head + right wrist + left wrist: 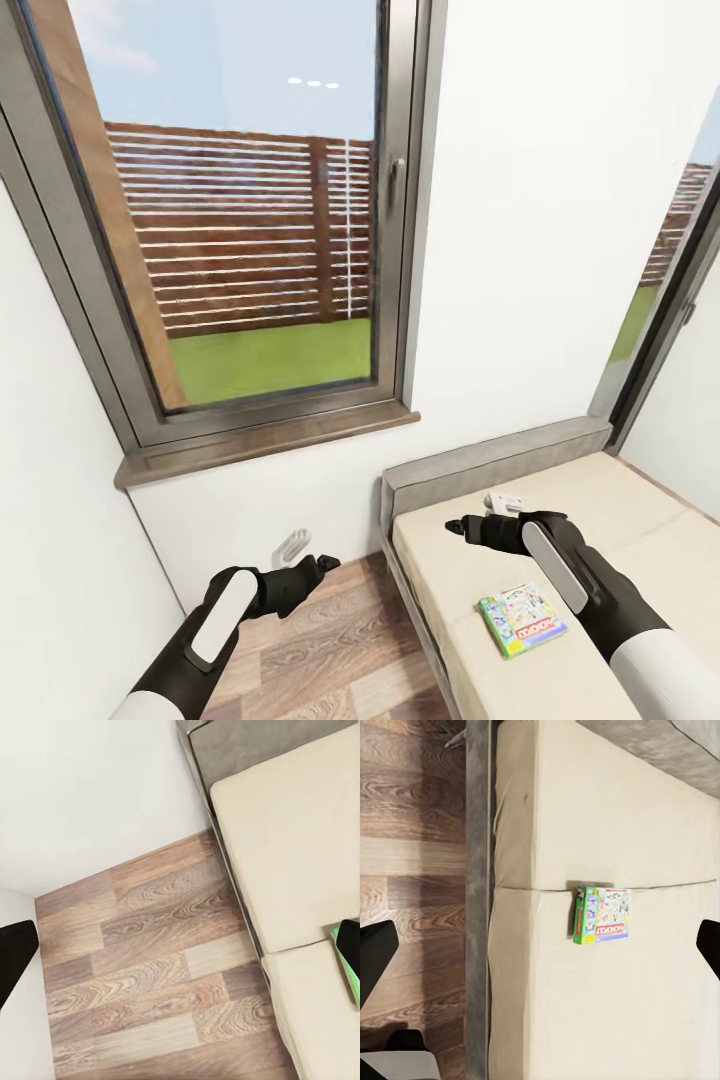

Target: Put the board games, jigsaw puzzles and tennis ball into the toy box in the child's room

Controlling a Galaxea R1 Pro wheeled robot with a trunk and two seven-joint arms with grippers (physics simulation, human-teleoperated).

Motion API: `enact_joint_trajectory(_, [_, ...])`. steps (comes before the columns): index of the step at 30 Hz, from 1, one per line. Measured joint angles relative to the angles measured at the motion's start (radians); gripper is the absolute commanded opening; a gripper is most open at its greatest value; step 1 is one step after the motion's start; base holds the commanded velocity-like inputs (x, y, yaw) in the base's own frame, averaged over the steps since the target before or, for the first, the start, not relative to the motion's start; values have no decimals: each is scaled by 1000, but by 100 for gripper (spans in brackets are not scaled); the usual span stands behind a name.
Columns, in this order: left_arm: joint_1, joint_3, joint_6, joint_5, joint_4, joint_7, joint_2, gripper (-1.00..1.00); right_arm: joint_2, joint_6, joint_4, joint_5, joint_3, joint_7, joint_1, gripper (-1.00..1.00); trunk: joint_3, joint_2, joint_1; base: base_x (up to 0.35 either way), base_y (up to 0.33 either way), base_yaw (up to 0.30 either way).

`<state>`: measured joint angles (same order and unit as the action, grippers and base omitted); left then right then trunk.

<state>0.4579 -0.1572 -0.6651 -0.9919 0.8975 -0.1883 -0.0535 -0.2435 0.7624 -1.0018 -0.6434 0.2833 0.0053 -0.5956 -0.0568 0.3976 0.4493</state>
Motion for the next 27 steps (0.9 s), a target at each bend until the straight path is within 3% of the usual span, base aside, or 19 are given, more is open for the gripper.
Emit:
enact_joint_trajectory(8, [0, 0, 0, -1, 0, 1, 0, 100, -1, 0, 0, 0, 0, 0, 0, 100, 0, 0, 0, 35, 6, -1])
enact_joint_trajectory(27, [0, -32, 0, 0, 0, 12, 2, 100, -1, -1, 0, 0, -1, 0, 0, 100, 0, 0, 0, 184, 36, 0])
